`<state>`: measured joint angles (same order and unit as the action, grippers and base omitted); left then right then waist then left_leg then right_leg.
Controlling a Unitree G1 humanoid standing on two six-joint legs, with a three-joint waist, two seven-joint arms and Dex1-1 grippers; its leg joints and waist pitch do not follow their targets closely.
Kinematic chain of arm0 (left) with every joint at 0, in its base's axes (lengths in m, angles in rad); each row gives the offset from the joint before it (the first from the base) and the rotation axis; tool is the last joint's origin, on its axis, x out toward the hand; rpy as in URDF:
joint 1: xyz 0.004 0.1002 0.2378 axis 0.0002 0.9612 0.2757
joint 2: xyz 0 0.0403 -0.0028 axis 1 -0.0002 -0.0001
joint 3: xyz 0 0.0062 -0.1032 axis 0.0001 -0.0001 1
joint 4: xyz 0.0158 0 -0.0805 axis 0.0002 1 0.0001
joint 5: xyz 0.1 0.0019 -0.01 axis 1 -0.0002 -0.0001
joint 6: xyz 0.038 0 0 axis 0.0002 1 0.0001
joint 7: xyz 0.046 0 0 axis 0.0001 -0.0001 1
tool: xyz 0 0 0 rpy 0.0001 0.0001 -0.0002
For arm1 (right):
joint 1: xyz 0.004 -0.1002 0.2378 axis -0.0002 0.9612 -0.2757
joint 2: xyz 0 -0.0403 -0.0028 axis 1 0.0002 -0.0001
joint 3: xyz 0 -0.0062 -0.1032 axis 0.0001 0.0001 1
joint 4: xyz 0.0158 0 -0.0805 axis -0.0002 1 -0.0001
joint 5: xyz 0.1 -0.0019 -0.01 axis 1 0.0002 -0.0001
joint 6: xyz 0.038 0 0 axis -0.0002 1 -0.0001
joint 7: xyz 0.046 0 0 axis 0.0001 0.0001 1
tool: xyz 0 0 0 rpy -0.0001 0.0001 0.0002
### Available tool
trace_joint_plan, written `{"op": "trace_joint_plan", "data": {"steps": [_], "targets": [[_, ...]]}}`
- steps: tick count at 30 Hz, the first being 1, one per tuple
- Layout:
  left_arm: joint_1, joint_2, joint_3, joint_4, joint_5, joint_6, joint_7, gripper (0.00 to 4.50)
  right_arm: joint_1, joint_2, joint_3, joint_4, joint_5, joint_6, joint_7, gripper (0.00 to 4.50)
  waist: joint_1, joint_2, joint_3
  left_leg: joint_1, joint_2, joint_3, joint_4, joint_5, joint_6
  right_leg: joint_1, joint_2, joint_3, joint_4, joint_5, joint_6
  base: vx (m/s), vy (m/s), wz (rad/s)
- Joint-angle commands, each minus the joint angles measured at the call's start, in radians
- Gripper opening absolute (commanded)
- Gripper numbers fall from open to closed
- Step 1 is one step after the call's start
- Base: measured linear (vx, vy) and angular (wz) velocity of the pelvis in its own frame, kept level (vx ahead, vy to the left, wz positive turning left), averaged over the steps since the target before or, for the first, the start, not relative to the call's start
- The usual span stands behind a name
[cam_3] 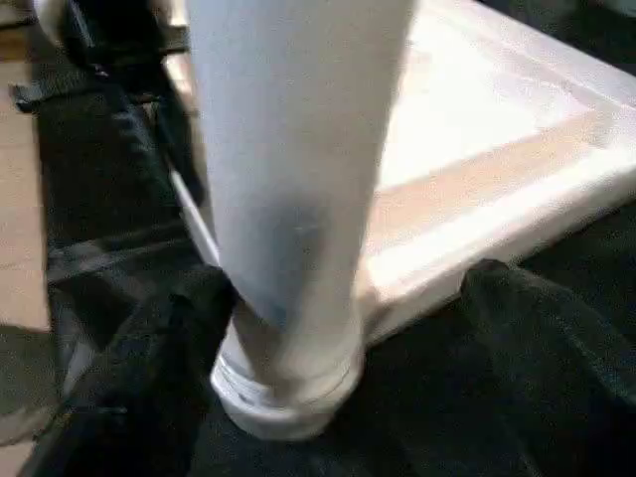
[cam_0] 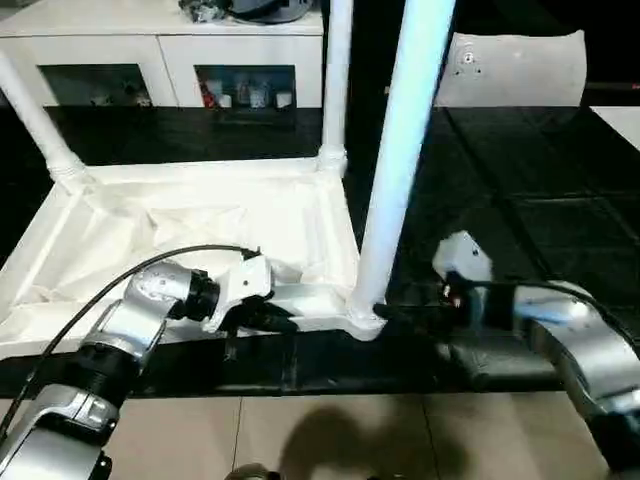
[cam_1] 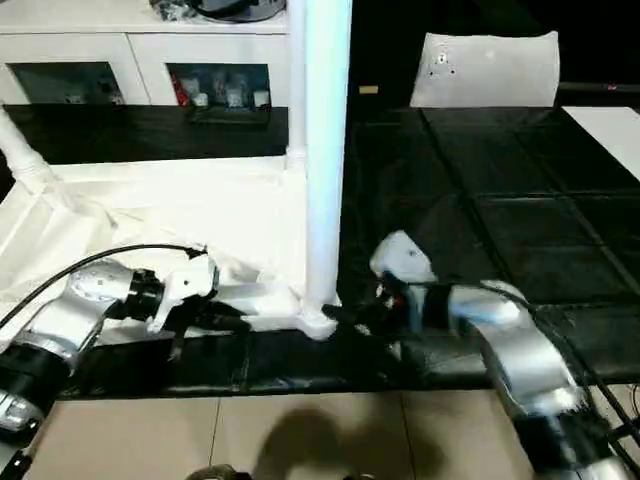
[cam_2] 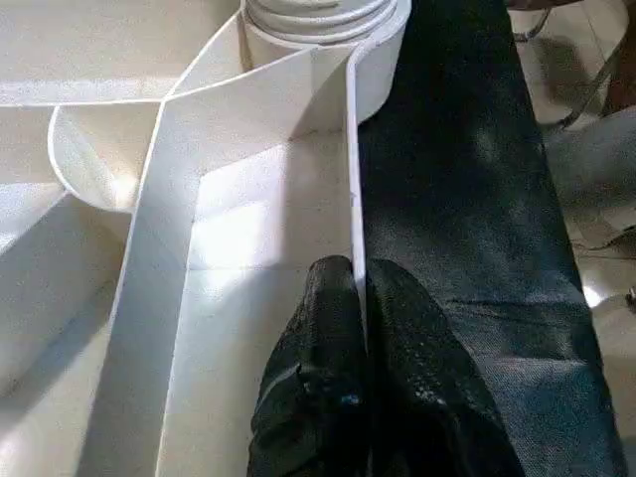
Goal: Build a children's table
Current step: Rotate leg to tighten
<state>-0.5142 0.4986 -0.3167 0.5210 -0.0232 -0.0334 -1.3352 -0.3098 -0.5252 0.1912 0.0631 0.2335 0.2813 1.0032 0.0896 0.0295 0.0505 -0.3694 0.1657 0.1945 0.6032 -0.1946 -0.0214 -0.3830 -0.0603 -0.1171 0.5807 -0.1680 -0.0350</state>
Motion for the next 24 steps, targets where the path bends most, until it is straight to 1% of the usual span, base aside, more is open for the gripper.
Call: {"op": "trace_joint_plan", "data": {"steps": [1,3,6,7,8,10,11,12,13,14,16,18,22,23,24], "targets": [[-0.001,-0.002,-0.015,-0.045,-0.014,-0.007,-0.038,0.0,-0.016,0.002,0.01,0.024,0.005,-0.018,0.021,3.7,0.0,-0.012,-0.068,0.019,0.085,-0.036,-0.066,-0.131,0.071,0.042,-0.115,0.074,-0.062,-0.268,-0.159,0.0,0.0,0.0],[-0.002,-0.002,-0.016,-0.051,-0.013,-0.002,-0.04,0.0,-0.033,0.006,0.023,0.052,0.014,-0.021,0.065,3.59,0.003,-0.012,-0.069,0.02,0.086,-0.036,-0.066,-0.132,0.068,0.042,-0.115,0.074,-0.06,-0.266,-0.161,0.0,0.0,0.0],[-0.003,-0.002,-0.016,-0.052,-0.013,0.001,-0.041,0.0,-0.041,0.007,0.031,0.066,0.02,-0.023,0.089,3.27,0.005,-0.014,-0.069,0.018,0.086,-0.036,-0.066,-0.132,0.067,0.043,-0.115,0.074,-0.059,-0.261,-0.163,0.0,0.0,0.0],[-0.007,0.0,-0.017,-0.048,-0.01,-0.001,-0.041,0.0,-0.052,0.008,0.038,0.086,0.024,-0.027,0.117,3.22,0.007,-0.011,-0.069,0.018,0.085,-0.036,-0.065,-0.133,0.066,0.043,-0.116,0.074,-0.059,-0.265,-0.162,0.0,0.0,0.0],[-0.008,0.0,-0.017,-0.048,-0.01,0.0,-0.041,0.0,-0.055,0.007,0.04,0.092,0.024,-0.029,0.125,3.22,0.005,-0.012,-0.069,0.018,0.084,-0.036,-0.065,-0.135,0.065,0.044,-0.116,0.073,-0.059,-0.268,-0.163,0.0,0.0,0.0],[-0.009,0.002,-0.017,-0.048,-0.009,0.001,-0.041,0.0,-0.065,0.008,0.044,0.12,0.024,-0.036,0.148,2.91,0.008,-0.015,-0.07,0.018,0.085,-0.036,-0.064,-0.13,0.067,0.044,-0.116,0.074,-0.059,-0.27,-0.161,0.0,0.0,0.0],[-0.009,0.003,-0.017,-0.048,-0.009,0.003,-0.042,0.0,-0.069,0.01,0.045,0.131,0.023,-0.039,0.152,2.91,0.008,-0.013,-0.07,0.017,0.085,-0.036,-0.064,-0.128,0.068,0.044,-0.116,0.073,-0.059,-0.268,-0.162,0.0,0.0,0.0],[-0.009,0.004,-0.017,-0.048,-0.009,0.004,-0.042,0.0,-0.072,0.011,0.045,0.138,0.023,-0.041,0.155,2.75,0.008,-0.015,-0.071,0.017,0.085,-0.036,-0.064,-0.127,0.068,0.044,-0.115,0.073,-0.059,-0.264,-0.163,0.0,0.0,0.0],[-0.009,0.005,-0.017,-0.048,-0.008,0.004,-0.044,0.0,-0.077,0.014,0.044,0.149,0.022,-0.042,0.161,2.75,0.008,-0.015,-0.07,0.017,0.086,-0.036,-0.065,-0.126,0.067,0.044,-0.115,0.073,-0.059,-0.264,-0.163,0.0,0.0,0.0],[-0.01,0.005,-0.017,-0.048,-0.008,0.005,-0.045,0.0,-0.078,0.014,0.044,0.151,0.022,-0.042,0.164,2.55,0.007,-0.015,-0.071,0.016,0.085,-0.036,-0.064,-0.127,0.067,0.044,-0.114,0.073,-0.058,-0.261,-0.165,0.0,0.0,0.0],[-0.01,0.007,-0.017,-0.05,-0.008,0.009,-0.045,0.0,-0.083,0.017,0.044,0.16,0.024,-0.038,0.177,2.42,0.008,-0.015,-0.071,0.016,0.085,-0.036,-0.064,-0.127,0.068,0.045,-0.114,0.073,-0.058,-0.266,-0.163,0.0,0.0,0.0],[-0.009,0.009,-0.017,-0.052,-0.008,0.013,-0.046,0.0,-0.087,0.021,0.044,0.17,0.028,-0.036,0.188,2.2,0.008,-0.015,-0.07,0.017,0.085,-0.036,-0.064,-0.128,0.067,0.044,-0.114,0.073,-0.059,-0.275,-0.161,0.0,0.0,0.0],[-0.008,0.01,-0.016,-0.054,-0.014,0.019,-0.051,0.0,-0.093,0.033,0.039,0.189,0.041,-0.038,0.202,2.04,0.008,-0.015,-0.07,0.017,0.085,-0.036,-0.064,-0.135,0.065,0.043,-0.114,0.072,-0.061,-0.285,-0.161,0.0,0.0,0.0],[-0.008,0.01,-0.016,-0.054,-0.014,0.019,-0.051,0.0,-0.093,0.033,0.039,0.189,0.041,-0.038,0.202,2.04,0.008,-0.018,-0.069,0.018,0.085,-0.036,-0.064,-0.136,0.064,0.044,-0.115,0.073,-0.061,-0.291,-0.16,0.0,0.0,0.0],[-0.007,0.011,-0.014,-0.056,-0.017,0.022,-0.054,0.0,-0.098,0.041,0.032,0.192,0.056,-0.027,0.209,1.98,0.007,-0.016,-0.069,0.018,0.085,-0.036,-0.065,-0.14,0.062,0.043,-0.115,0.072,-0.062,-0.295,-0.159,0.0,0.0,0.0]]}}
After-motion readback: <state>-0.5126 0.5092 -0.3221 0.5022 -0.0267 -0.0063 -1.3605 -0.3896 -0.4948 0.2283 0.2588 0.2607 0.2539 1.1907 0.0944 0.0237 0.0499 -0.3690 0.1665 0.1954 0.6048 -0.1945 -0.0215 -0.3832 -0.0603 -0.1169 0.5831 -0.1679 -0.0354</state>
